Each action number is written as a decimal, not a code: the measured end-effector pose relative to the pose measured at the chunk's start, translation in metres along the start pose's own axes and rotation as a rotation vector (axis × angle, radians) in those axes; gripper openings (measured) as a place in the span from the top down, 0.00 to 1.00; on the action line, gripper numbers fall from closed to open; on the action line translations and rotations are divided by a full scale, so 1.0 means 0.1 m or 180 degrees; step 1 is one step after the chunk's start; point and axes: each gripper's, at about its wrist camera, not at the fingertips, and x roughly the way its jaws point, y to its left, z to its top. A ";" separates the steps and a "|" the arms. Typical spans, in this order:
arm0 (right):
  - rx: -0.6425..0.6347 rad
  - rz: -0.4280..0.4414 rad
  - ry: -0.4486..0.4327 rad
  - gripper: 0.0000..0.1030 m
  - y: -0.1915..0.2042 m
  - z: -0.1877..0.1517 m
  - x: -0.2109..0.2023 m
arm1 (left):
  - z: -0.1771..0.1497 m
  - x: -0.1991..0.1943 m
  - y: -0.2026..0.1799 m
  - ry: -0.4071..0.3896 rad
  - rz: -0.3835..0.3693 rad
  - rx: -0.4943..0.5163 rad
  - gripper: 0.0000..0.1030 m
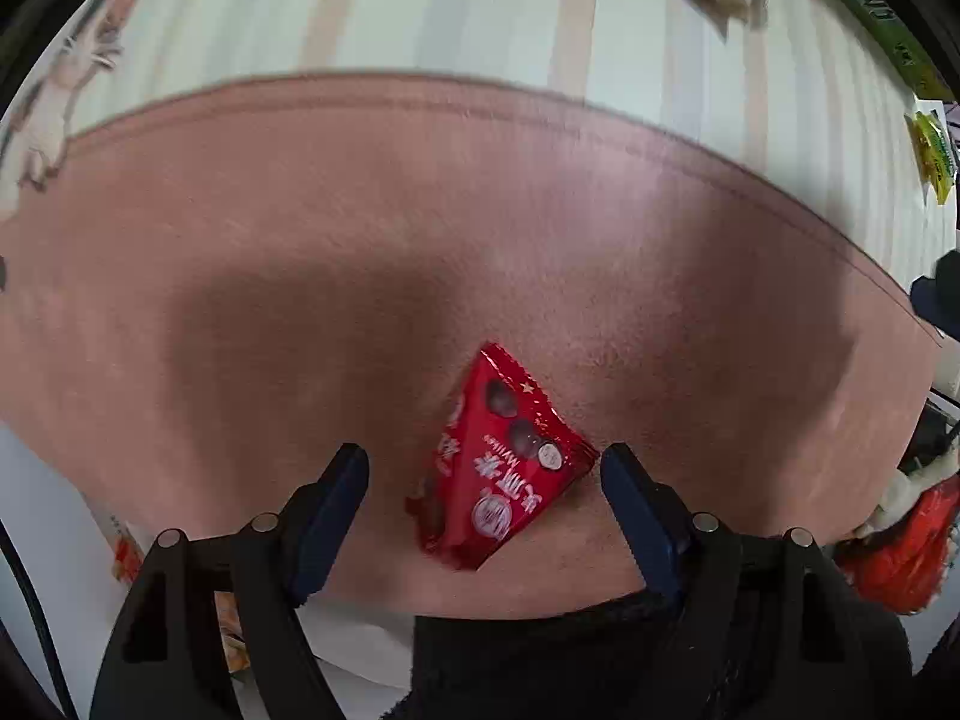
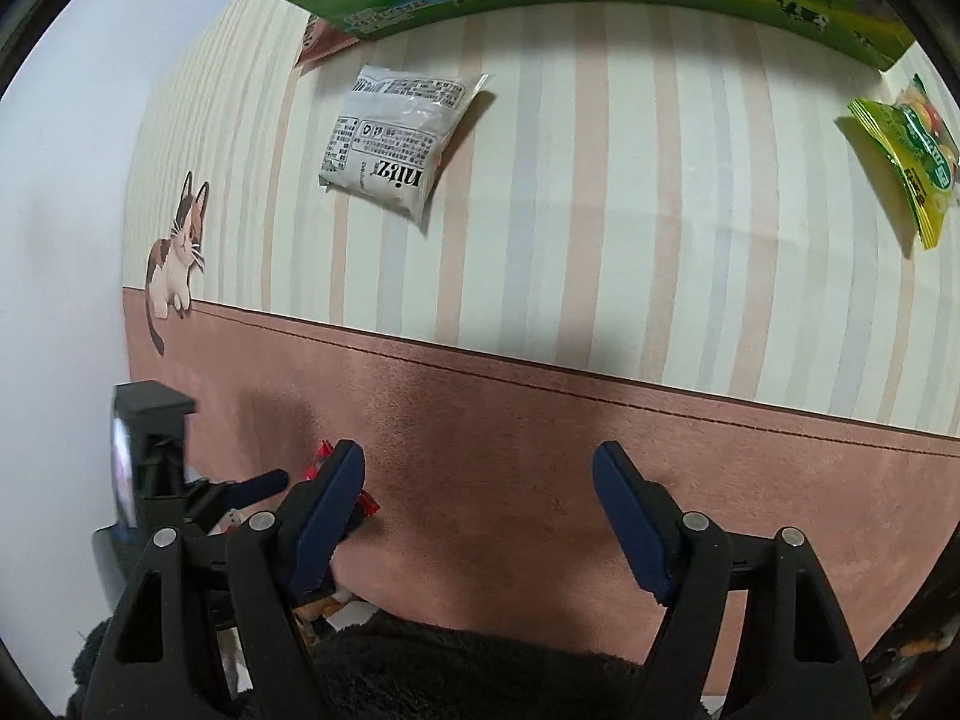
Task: Organize snacks
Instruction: 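Grasp the red candy packet with the left tool while the right tool grasps the white milk-biscuit packet, then carry both packets over the box and release them inside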
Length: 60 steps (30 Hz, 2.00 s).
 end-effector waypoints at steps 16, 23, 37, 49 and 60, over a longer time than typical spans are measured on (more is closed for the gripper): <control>-0.1212 -0.0660 -0.0231 0.20 0.81 0.77 -0.04 | 0.40 -0.46 0.04 -0.0731 -0.0042 -0.0181 0.54; -0.2126 -0.1396 0.0157 0.20 1.30 1.22 0.45 | 0.77 -0.63 0.08 -0.0883 -0.0068 -0.0355 0.54; -0.2352 -0.1691 0.0625 0.21 1.38 1.59 0.84 | 1.07 -0.79 0.59 -0.0922 -0.0127 -0.0438 0.54; -0.0963 -0.0940 0.0938 0.25 0.85 1.69 0.66 | 0.85 -0.79 0.81 -0.0933 -0.0131 -0.0460 0.54; -0.0556 -0.0915 0.0590 0.16 0.70 1.86 0.57 | 0.84 -0.75 0.74 -0.0922 -0.0137 -0.0476 0.54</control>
